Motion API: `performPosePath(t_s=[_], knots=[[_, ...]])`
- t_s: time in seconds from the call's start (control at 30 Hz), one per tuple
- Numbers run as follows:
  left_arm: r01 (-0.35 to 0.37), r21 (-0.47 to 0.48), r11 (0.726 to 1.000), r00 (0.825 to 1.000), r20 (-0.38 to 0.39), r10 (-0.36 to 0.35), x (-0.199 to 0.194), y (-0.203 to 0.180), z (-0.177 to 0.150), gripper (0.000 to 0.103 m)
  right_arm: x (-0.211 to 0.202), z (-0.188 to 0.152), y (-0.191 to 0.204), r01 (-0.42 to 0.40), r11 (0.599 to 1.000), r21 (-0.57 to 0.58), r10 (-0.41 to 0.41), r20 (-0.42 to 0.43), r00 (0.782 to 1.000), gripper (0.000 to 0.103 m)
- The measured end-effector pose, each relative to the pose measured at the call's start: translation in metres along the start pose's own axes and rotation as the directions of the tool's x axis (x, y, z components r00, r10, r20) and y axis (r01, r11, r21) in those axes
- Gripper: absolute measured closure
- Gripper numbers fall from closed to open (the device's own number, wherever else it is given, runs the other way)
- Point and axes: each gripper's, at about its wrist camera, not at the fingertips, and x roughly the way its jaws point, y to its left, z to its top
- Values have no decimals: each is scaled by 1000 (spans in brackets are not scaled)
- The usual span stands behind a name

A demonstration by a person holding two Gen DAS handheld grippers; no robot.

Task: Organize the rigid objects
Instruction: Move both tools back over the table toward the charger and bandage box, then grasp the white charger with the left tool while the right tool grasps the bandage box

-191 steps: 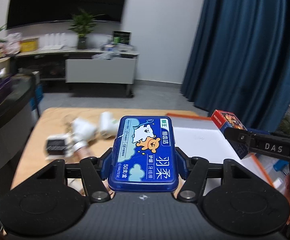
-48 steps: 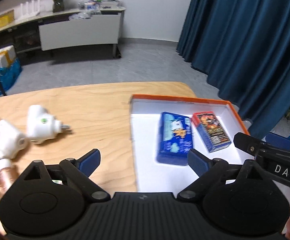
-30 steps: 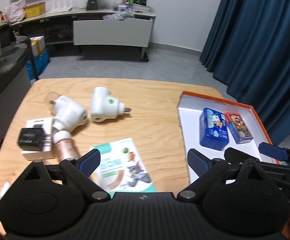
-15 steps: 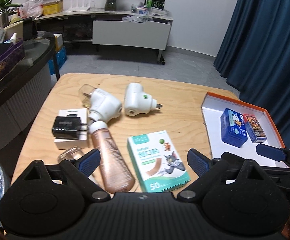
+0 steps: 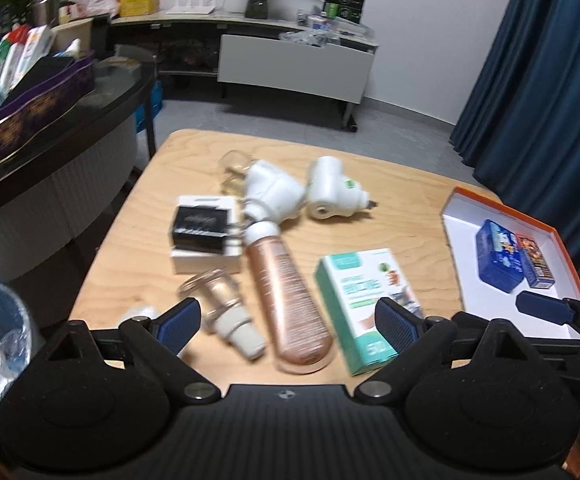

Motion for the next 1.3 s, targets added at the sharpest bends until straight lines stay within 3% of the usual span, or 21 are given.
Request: performPosePath(t_s=[0.27,0.6,0.93,1.07,1.1,1.2,1.3], knots=[[-45,-46,998,999,-18,44,-2,37,-15,5,10,-8,4,-21,1000,3,21,-40,999,9],[35,-58,998,999,32,-34,-14,44,-16,4,37,2,23,-105,994,17,107,-94,990,7],[-38,-37,999,998,54,40,-14,71,-28,1,77,13,42,-44,999,-23,39,-156,987,1],[-65,30,997,996,66,63,-1,70,-30,1,93,11,40,-40,999,-11,37,-206,978,1],[-70,42,997,996,62,67,4,69,-30,1,93,10,40,-41,999,-5,39,-195,980,2],[-87,52,995,994,66,84,14,72,-31,4,89,11,39,-53,999,-3,52,-162,985,19],[-85,57,995,994,78,80,20,78,-31,13,87,11,35,-70,997,36,74,-154,985,19]])
